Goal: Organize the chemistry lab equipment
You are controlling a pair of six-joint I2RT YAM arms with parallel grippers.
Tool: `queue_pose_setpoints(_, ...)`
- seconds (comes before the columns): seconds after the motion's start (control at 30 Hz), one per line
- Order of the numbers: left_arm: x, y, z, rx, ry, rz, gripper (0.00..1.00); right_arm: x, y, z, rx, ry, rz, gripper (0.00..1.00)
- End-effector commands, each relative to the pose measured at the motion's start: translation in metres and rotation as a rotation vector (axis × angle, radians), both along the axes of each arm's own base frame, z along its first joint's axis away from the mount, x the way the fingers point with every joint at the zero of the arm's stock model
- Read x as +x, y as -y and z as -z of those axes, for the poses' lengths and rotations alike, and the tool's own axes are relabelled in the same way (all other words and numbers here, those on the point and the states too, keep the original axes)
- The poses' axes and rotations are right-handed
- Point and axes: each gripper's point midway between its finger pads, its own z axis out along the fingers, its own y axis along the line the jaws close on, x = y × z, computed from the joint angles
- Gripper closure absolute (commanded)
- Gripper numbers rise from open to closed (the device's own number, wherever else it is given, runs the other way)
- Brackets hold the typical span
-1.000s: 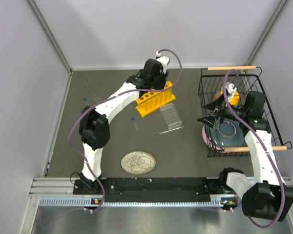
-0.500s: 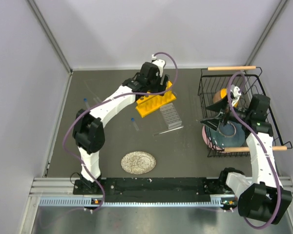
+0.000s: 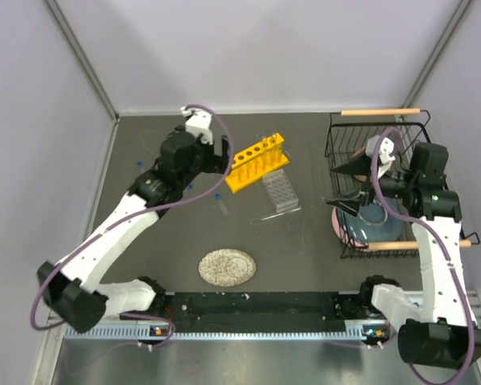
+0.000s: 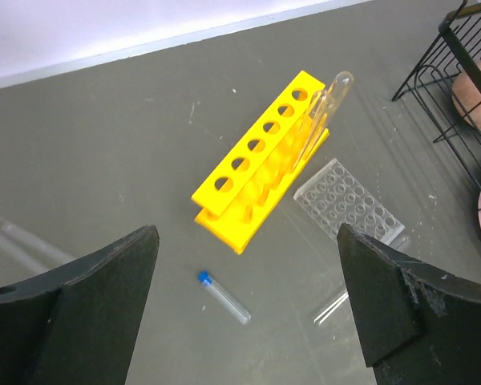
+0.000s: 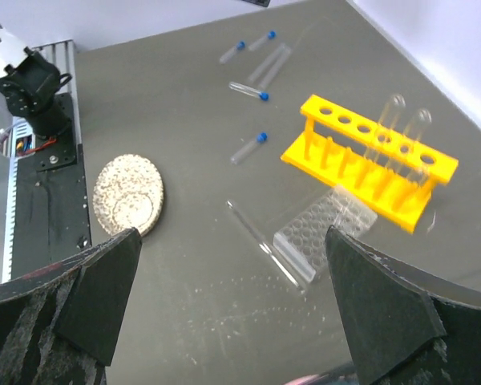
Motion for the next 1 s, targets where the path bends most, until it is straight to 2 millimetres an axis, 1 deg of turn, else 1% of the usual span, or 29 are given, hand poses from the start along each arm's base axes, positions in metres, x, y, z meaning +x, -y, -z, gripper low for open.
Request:
queue_pose_setpoints(0.0,-0.029,-0.020,-0.009,-0.092,0.054,0.007,0.01,-0.003,-0.021,-0.010,-0.138,0.091,-0.071,0.01)
queue_pose_setpoints(0.03,-0.043,-0.023,-0.001,-0.101,0.044,0.040,0.01,-0.012,-0.029,-0.007,-0.175,0.067,-0.106,0.01)
queue_pose_setpoints(0.07,-0.050,-0.024,0.005,-0.104,0.033,0.054,0.01,-0.013,-0.033,-0.003,-0.215,0.095,-0.137,0.01)
queue_pose_setpoints(0.1,-0.058,-0.024,0.012,-0.113,0.010,0.067,0.01,-0.014,-0.038,0.004,-0.243,0.073,-0.161,0.01)
queue_pose_setpoints(0.13,-0.070,-0.026,0.024,-0.117,-0.009,0.088,0.01,-0.014,-0.040,0.005,-0.250,0.064,-0.168,0.01)
queue_pose_setpoints(0.2,-0.086,-0.020,0.039,-0.143,-0.060,0.149,0.01,-0.012,-0.042,0.008,-0.257,0.035,-0.168,0.01)
queue_pose_setpoints(0.23,-0.095,-0.020,0.053,-0.147,-0.086,0.165,0.01,-0.012,-0.044,0.008,-0.257,0.028,-0.176,0.01)
queue_pose_setpoints(0.27,-0.103,-0.014,0.058,-0.162,-0.106,0.215,0.01,-0.013,-0.045,0.008,-0.250,0.015,-0.177,0.01)
queue_pose_setpoints(0.3,-0.108,-0.011,0.064,-0.173,-0.120,0.238,0.01,-0.015,-0.048,0.005,-0.230,0.012,-0.194,0.01)
queue_pose_setpoints(0.33,-0.112,-0.008,0.075,-0.178,-0.134,0.259,0.01,-0.016,-0.048,0.004,-0.219,0.007,-0.192,0.01)
queue_pose_setpoints(0.37,-0.115,-0.003,0.078,-0.185,-0.138,0.294,0.01,-0.013,-0.051,0.001,-0.193,-0.015,-0.180,0.01)
queue_pose_setpoints(0.4,-0.119,0.001,0.083,-0.191,-0.156,0.327,0.02,-0.011,-0.052,0.003,-0.182,-0.035,-0.167,0.01)
queue_pose_setpoints(0.43,-0.118,0.004,0.091,-0.183,-0.182,0.336,0.02,-0.009,-0.052,0.003,-0.173,-0.051,-0.154,0.01)
queue_pose_setpoints(0.47,-0.117,0.007,0.094,-0.177,-0.197,0.344,0.03,-0.007,-0.053,0.001,-0.159,-0.063,-0.133,0.01)
queue_pose_setpoints(0.53,-0.113,0.014,0.104,-0.150,-0.249,0.361,0.04,-0.003,-0.051,0.006,-0.159,-0.107,-0.091,0.01)
queue_pose_setpoints(0.6,-0.109,0.021,0.110,-0.125,-0.271,0.374,0.05,0.002,-0.048,0.009,-0.171,-0.121,-0.053,0.01)
queue_pose_setpoints(0.63,-0.107,0.030,0.118,-0.099,-0.299,0.385,0.05,0.003,-0.047,0.010,-0.174,-0.134,-0.040,0.01)
queue_pose_setpoints(0.67,-0.105,0.034,0.124,-0.076,-0.318,0.384,0.05,0.005,-0.046,0.012,-0.172,-0.159,-0.020,0.01)
queue_pose_setpoints(0.7,-0.102,0.040,0.122,-0.057,-0.314,0.397,0.06,0.008,-0.044,0.014,-0.177,-0.168,0.004,0.01)
queue_pose_setpoints(0.73,-0.102,0.049,0.138,-0.013,-0.353,0.404,0.07,0.009,-0.043,0.014,-0.171,-0.195,0.021,0.01)
queue_pose_setpoints(0.77,-0.103,0.052,0.147,0.025,-0.376,0.415,0.07,0.011,-0.042,0.015,-0.170,-0.206,0.032,0.01)
queue_pose_setpoints(0.8,-0.099,0.060,0.143,0.042,-0.370,0.426,0.08,0.014,-0.041,0.015,-0.174,-0.220,0.053,0.01)
queue_pose_setpoints(0.83,-0.099,0.068,0.160,0.090,-0.409,0.434,0.09,0.015,-0.040,0.015,-0.167,-0.249,0.072,0.01)
queue_pose_setpoints(0.93,-0.093,0.080,0.179,0.179,-0.473,0.467,0.12,0.016,-0.041,0.012,-0.153,-0.274,0.078,0.01)
queue_pose_setpoints(0.97,-0.091,0.083,0.183,0.204,-0.483,0.486,0.17,0.014,-0.042,0.010,-0.147,-0.268,0.069,0.01)
